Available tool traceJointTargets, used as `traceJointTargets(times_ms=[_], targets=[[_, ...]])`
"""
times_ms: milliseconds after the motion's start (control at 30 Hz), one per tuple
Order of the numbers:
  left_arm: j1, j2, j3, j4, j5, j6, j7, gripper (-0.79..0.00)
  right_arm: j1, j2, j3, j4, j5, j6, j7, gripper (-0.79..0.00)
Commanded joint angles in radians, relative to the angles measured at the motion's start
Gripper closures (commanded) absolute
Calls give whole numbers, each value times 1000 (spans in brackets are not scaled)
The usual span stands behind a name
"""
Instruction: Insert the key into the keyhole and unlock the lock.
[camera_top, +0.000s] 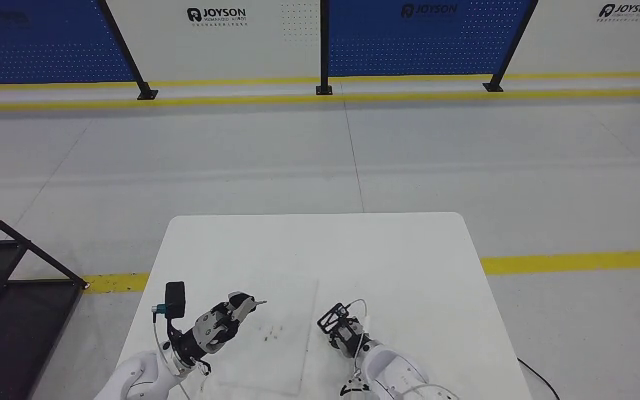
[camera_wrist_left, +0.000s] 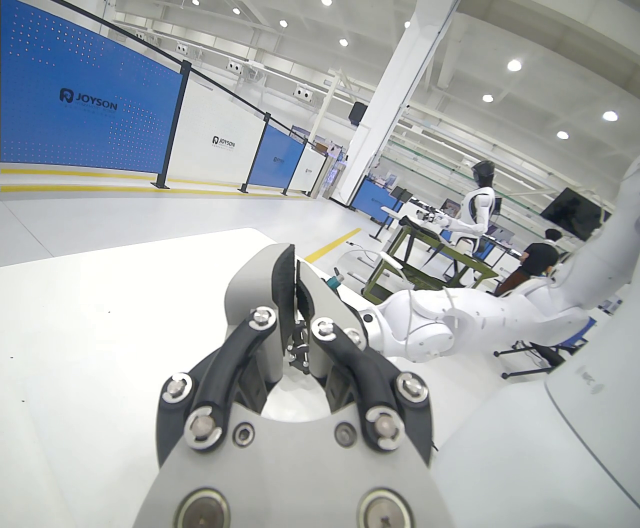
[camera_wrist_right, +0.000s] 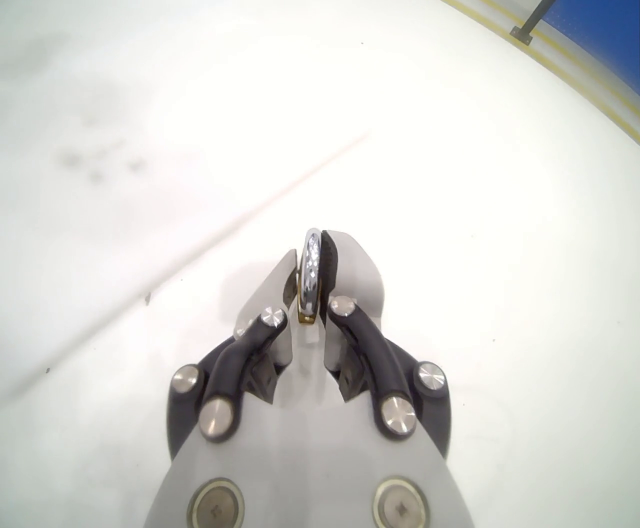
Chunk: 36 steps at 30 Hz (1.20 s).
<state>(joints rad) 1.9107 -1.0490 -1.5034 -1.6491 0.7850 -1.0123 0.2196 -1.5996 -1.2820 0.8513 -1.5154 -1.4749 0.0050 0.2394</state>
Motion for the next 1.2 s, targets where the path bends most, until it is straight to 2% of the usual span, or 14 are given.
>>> traceJointTargets(times_ms=[0,267,367,567,767,1100,1167], targets=[[0,0,0,0,0,0,0,0,-5,3,14,-13,18,-16,-18,0],[0,0,0,0,0,0,0,0,-90,36,151,-136,137,-145,-212,0],[0,0,0,0,0,0,0,0,-126,48,198,-167,228,-268,-315,0],[0,0,0,0,0,0,0,0,-135,63,243,-163,356,-499,-429,0],[0,0,0,0,0,0,0,0,-77,69,250,-79,500,-737,-441,0],[0,0,0,0,0,0,0,0,-70,70,253,-73,496,-741,-431,0],[-4,-1,4,-7,-4,12,-5,0,-71,68,249,-74,504,-717,-434,0]])
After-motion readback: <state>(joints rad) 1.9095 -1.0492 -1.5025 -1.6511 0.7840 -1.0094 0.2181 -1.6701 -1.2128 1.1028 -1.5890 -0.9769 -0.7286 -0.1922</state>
